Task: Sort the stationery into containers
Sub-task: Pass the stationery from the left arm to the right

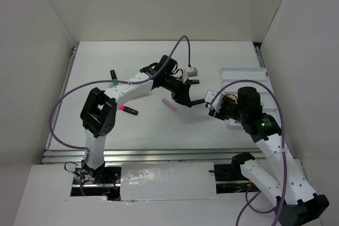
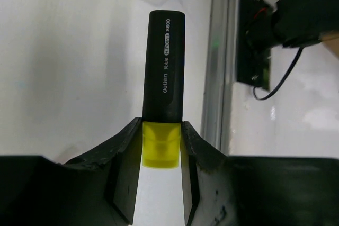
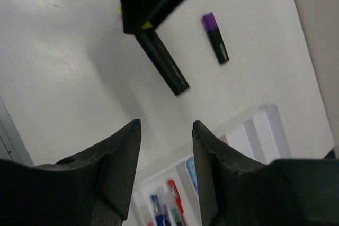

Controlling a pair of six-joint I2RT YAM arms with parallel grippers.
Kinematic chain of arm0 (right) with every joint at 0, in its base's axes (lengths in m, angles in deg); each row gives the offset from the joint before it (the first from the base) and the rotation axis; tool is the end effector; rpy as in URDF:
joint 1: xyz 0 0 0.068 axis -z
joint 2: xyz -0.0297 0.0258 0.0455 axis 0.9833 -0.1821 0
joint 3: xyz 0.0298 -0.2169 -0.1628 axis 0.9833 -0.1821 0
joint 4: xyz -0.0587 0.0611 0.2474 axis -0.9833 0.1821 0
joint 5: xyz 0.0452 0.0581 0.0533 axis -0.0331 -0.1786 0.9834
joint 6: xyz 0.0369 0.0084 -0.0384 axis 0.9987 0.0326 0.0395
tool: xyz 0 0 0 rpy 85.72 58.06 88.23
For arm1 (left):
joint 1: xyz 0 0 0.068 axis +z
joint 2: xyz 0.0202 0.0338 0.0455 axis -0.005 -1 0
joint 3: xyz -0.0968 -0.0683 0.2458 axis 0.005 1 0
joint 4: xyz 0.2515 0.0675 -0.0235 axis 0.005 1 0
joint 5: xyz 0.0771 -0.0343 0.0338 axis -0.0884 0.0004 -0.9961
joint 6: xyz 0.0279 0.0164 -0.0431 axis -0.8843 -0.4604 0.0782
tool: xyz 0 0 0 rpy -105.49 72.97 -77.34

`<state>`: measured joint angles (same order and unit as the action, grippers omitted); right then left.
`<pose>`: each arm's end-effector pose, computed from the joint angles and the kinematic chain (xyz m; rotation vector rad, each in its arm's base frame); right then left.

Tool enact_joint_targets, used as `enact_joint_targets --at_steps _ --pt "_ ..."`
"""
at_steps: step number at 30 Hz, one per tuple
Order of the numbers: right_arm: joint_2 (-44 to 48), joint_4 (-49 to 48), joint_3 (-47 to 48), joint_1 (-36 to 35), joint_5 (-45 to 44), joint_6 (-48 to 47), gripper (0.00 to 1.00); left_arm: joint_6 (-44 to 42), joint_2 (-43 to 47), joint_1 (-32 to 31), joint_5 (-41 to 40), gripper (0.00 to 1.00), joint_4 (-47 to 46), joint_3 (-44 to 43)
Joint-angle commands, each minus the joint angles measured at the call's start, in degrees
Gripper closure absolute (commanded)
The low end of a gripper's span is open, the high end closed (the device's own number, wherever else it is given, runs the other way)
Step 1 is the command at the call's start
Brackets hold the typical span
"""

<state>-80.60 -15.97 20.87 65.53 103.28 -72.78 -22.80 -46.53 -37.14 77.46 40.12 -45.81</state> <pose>0.1443 0.0520 0.3159 -1.3318 1.6092 0.0944 0.3411 -0.2953 0.2563 1.2348 2.0273 -1.3081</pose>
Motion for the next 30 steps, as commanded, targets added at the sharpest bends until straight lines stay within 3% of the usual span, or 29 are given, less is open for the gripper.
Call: enact_joint_targets --at_steps 1,9,24,30 --pt "-0.8 -6.43 -0.99 -6.13 -3.87 -1.86 0.5 8.38 3.57 -0.45 5.35 1.0 -4.73 2.2" --pt "-5.64 -8.12 -0.81 -16.68 -8.35 -4.93 0.5 9.26 4.46 -2.12 5.61 1.0 -4.38 2.12" --pt "-12.84 -4.42 0.94 -19.25 -12.22 -12.58 0.51 11.19 3.31 -2.74 8.51 1.0 -4.64 0.01" --pt "-13.46 -6.26 0.59 -18.98 -12.92 -13.82 0.72 12.25 3.58 -2.82 10.36 0.96 -5.78 0.54"
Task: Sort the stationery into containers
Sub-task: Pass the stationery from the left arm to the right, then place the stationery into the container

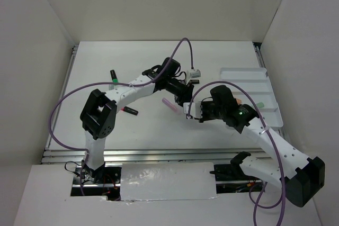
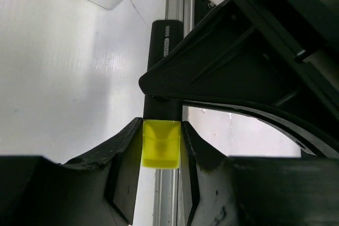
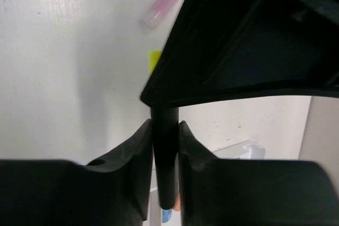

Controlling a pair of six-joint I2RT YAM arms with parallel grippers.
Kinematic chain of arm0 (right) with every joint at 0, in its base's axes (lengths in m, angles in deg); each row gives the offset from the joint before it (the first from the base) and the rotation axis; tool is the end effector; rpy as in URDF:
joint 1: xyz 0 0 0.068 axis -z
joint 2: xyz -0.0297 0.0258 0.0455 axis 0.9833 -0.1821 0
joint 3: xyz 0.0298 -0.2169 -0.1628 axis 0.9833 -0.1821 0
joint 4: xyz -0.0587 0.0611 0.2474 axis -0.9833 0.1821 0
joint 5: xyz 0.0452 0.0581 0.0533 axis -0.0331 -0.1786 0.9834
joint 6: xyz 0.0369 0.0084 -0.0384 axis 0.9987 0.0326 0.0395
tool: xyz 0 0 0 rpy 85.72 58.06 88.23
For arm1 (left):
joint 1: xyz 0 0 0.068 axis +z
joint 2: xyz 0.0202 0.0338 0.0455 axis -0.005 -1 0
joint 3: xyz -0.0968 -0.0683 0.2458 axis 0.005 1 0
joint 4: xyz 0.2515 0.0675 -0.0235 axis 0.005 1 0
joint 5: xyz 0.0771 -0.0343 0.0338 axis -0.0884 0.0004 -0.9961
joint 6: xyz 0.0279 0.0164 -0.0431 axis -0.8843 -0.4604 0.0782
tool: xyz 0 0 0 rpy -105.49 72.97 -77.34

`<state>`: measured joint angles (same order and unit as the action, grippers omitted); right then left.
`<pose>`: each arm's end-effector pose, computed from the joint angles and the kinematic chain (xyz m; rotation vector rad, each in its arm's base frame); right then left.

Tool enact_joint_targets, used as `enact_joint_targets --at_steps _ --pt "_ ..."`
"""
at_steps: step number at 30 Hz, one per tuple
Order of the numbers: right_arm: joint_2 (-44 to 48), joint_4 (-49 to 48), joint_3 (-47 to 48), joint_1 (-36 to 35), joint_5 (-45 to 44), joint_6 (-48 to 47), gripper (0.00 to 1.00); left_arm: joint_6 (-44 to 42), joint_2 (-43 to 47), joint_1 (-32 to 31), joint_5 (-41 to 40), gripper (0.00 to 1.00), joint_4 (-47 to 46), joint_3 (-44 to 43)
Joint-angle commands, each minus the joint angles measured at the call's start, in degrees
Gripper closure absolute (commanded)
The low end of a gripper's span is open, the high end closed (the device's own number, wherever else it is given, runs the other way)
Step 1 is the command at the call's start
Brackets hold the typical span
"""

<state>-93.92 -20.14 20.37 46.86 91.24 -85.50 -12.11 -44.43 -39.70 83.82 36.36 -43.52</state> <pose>0.1659 0.1165 0.2808 -1.7893 1.4352 -0.0012 0.3207 -0.3076 0.2659 1.1828 2.0576 -1.5351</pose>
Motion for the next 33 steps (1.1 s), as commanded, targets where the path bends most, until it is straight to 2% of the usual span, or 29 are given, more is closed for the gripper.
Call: enact_joint_targets --at_steps 1,3,4,5,6,7,10,11,13,18,24,33 --pt "-0.15 -2.53 1.1 -0.4 -0.97 -1.27 0.79 1.65 1.57 -0.18 4.26 0.94 -2.37 -1.58" --pt "0.02 -2.79 1.1 -0.05 -1.41 -1.53 0.87 2.09 2.0 -0.09 4.44 0.76 -2.9 -1.06" --pt "0.28 -2.53 1.1 0.47 -1.32 -1.62 0.94 2.26 2.09 0.08 4.35 0.58 -3.6 -0.53" --pt "0.72 -2.27 1.1 1.69 -1.06 -2.06 0.98 2.7 2.44 0.52 3.92 0.47 -3.78 -0.09" --pt "0.99 -2.27 1.18 2.49 -0.97 -2.5 0.98 2.71 2.71 0.79 3.13 0.31 -3.96 -0.09" --pt "1.25 -1.83 1.27 3.54 -0.88 -3.11 1.0 2.62 2.8 1.22 0.68 0.01 -3.96 0.44" --pt "1.87 0.19 2.15 10.82 -0.01 -7.85 1.0 2.62 3.67 4.21 -3.03 0.01 -4.3 1.58" --pt "1.35 0.89 2.59 16.15 0.52 -11.43 1.0 3.14 4.11 5.17 -3.64 0.01 -4.48 2.02" --pt "-0.23 3.52 4.95 21.89 1.4 -15.31 1.0 2.8 4.38 7.9 -4.35 0.01 -4.49 2.81" --pt "-10.24 8.45 13.29 38.41 0.36 -26.4 1.0 0.42 4.2 11.51 -3.56 0.01 -1.06 2.46" --pt "-22.03 7.93 21.2 43.45 -3.78 -30.62 1.0 -0.37 6.22 12.56 -4.79 0.01 -2.63 4.75" --pt "-37.13 12.67 34.31 40.56 -8.61 -30.19 0.99 0.86 7.19 16.08 -4.53 0.01 -3.78 6.06"
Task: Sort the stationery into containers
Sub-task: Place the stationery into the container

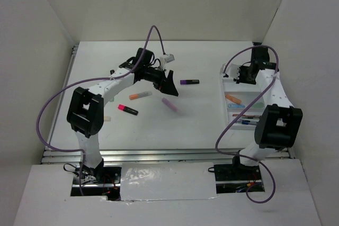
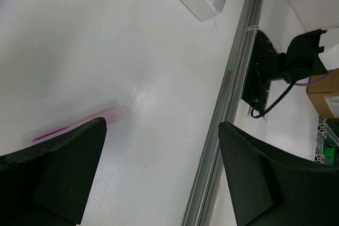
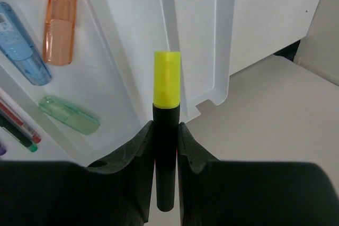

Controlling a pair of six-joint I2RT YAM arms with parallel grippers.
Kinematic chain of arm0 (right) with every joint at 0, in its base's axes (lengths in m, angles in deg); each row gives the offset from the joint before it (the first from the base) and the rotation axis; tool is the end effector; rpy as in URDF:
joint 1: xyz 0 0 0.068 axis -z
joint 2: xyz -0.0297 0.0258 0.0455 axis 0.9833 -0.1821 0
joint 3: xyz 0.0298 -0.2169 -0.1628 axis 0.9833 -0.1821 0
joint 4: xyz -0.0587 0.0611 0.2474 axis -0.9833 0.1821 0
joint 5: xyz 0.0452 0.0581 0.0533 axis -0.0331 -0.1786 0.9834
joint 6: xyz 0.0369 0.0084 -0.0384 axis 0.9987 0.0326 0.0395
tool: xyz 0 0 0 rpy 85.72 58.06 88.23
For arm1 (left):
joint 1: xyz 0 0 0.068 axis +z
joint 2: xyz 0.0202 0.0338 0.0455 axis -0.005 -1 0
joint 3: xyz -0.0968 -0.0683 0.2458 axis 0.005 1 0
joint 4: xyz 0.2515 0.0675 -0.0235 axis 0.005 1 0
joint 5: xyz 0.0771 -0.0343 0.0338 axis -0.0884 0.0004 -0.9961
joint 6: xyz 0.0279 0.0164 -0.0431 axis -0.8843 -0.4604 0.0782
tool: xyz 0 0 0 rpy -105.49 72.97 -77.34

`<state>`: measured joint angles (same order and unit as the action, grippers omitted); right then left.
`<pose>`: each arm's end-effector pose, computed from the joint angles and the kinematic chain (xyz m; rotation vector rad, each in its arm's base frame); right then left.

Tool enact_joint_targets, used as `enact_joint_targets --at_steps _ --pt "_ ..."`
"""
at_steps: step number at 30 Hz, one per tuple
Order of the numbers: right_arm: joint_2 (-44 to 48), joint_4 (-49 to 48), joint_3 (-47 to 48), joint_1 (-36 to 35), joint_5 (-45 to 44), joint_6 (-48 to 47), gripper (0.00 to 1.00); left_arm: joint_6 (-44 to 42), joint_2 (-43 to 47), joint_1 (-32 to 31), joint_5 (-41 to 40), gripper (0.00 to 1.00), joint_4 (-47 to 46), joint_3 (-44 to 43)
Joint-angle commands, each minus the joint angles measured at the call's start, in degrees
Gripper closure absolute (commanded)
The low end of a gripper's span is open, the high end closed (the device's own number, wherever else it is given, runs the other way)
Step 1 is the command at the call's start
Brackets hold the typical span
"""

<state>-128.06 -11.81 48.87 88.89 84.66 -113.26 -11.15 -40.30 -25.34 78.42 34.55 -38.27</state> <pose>0.3282 -0.0496 0.2839 -1.7704 1.9532 -0.4982 0.3737 -0.2099 0.2668 0.8253 2.1505 -1.3130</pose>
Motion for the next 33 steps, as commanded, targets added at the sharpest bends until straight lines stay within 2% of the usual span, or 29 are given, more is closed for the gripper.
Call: enact_joint_targets --at_steps 1,13,22,31,33 --pt "-4.06 6.09 8.43 -2.52 -3.78 -2.34 0.99 0.07 3.15 2.42 0.96 0.01 -2.14 1.26" --pt "-18.3 16.82 19.25 -8.51 -15.57 3.72 0.97 0.25 4.29 4.36 1.92 0.01 -2.93 2.93" --pt "-25.33 16.92 23.57 -12.02 -23.74 5.83 0.95 0.6 4.2 5.15 1.84 0.01 -3.55 3.63" --pt "-29.02 17.44 26.56 -13.51 -25.15 3.46 0.93 2.36 4.03 7.7 3.86 0.01 -4.78 5.22" --pt "-29.73 17.7 26.73 -13.87 -25.85 3.63 0.9 2.36 4.11 8.05 3.77 0.01 -4.78 5.39"
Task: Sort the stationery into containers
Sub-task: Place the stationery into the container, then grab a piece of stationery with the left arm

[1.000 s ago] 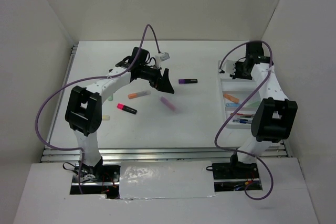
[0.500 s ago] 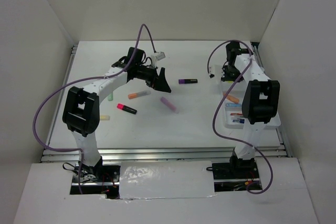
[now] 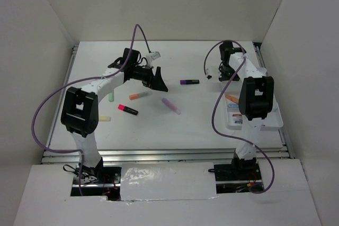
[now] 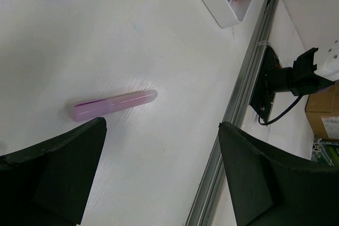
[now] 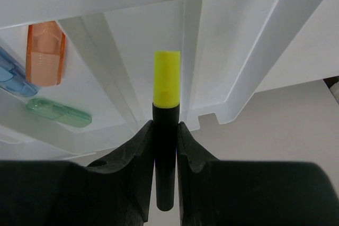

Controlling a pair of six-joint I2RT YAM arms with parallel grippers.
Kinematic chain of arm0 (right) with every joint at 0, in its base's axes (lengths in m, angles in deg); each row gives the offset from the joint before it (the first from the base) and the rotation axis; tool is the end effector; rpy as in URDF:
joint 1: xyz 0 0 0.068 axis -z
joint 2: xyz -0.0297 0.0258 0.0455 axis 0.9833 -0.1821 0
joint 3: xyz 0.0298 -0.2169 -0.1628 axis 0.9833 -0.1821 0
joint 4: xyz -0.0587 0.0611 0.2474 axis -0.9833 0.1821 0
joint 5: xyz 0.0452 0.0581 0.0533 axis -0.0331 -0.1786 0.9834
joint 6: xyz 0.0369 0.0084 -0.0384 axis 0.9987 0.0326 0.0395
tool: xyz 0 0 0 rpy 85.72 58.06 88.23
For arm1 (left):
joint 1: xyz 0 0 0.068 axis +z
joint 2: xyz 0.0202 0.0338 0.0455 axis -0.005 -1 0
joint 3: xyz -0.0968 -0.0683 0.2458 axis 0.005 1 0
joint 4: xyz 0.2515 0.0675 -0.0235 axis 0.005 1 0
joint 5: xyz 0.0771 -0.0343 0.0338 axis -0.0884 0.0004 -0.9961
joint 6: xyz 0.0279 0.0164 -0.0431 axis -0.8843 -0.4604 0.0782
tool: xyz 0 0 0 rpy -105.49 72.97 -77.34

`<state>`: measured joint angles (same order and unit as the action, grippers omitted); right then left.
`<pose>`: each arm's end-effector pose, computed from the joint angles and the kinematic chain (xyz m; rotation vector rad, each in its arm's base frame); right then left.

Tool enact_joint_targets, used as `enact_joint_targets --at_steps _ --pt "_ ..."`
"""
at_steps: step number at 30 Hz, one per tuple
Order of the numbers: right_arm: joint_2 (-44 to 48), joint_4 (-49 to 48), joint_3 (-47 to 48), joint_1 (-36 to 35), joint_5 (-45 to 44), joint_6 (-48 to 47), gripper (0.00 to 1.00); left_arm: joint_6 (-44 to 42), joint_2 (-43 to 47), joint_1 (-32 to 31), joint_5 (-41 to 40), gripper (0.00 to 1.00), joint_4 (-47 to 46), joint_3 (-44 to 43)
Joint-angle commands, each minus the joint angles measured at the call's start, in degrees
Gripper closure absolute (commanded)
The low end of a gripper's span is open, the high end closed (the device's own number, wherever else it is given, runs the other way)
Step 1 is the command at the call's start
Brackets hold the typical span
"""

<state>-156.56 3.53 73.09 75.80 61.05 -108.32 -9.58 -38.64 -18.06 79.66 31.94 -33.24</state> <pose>0.4223 0.0174 0.2195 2.1446 -2.2041 0.5721 0.3868 -0.1579 0.2540 0.6554 2.1865 -1.2908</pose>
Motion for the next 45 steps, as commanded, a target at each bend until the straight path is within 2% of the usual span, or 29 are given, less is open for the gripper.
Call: enact_joint_targets --at_steps 1,3,7,9,10,13,15,20,21,25,28,32,35,40,45 --pt "-1.75 2.36 2.52 -0.95 -2.69 -1.3 0.88 0.26 2.63 0.77 2.35 0.01 -2.09 0.28" --pt "-1.85 1.49 1.82 -0.95 -3.48 -1.3 0.82 -0.53 2.89 0.77 1.04 0.01 -1.39 0.19" --pt "-1.85 1.22 1.64 -0.87 -3.75 -1.3 0.77 -2.46 3.24 0.33 -3.96 0.01 -0.77 -0.25" --pt "-2.02 1.13 1.81 -0.78 -4.01 -1.13 0.7 -2.9 3.16 -0.28 -8.43 0.01 -1.03 -1.21" --pt "-1.94 0.87 1.81 -0.69 -4.01 -0.87 0.62 -3.08 2.9 -0.63 -9.85 0.01 -0.95 -2.35" --pt "-1.5 -0.09 1.55 -0.69 -3.66 -0.69 0.52 -3.08 1.84 -2.65 -16.79 0.01 -1.56 -4.55" --pt "-0.8 -1.41 0.5 -0.51 -3.83 -0.6 0.5 -3.78 1.14 -3.36 -20.48 0.01 -3.4 -4.91" --pt "0.44 -2.04 2.5 0.01 -2.79 -0.25 0.5 -8.53 -1.41 -5.81 -21.38 0.01 -8.85 -7.45" --pt "1.05 -1.08 3.65 0.27 -0.69 0.62 0.51 -11.84 -3.85 -6.26 -21.47 0.01 -8.6 -8.5" --pt "5.43 3.67 8.14 1.15 8.54 4.57 0.52 -14.42 -13.26 -7.05 -17.44 0.11 -4.65 -20.88" --pt "12.46 3.07 4.04 1.86 15.66 7.22 0.52 -15.29 -19.59 -7.05 -13.75 0.17 -4.29 -26.43" --pt "22.82 1.66 -1.87 2.47 22.17 10.81 0.52 -16.09 -26.87 -7.49 -13.03 0.22 -5.7 -31.35" --pt "26.45 3.59 -2.67 3.0 26.65 13.97 0.52 -16.44 -32.15 -8.1 -13.55 0.23 -3.15 -37.94" --pt "30.31 6.4 -2.93 3.27 31.76 17.5 0.52 -18.45 -37.09 -10.04 -16.89 0.23 -1.3 -42.79" --pt "32.87 7.28 -4.34 3.27 33.17 18.21 0.52 -21.8 -41.48 -11.62 -23.57 0.25 3.87 -48.23"
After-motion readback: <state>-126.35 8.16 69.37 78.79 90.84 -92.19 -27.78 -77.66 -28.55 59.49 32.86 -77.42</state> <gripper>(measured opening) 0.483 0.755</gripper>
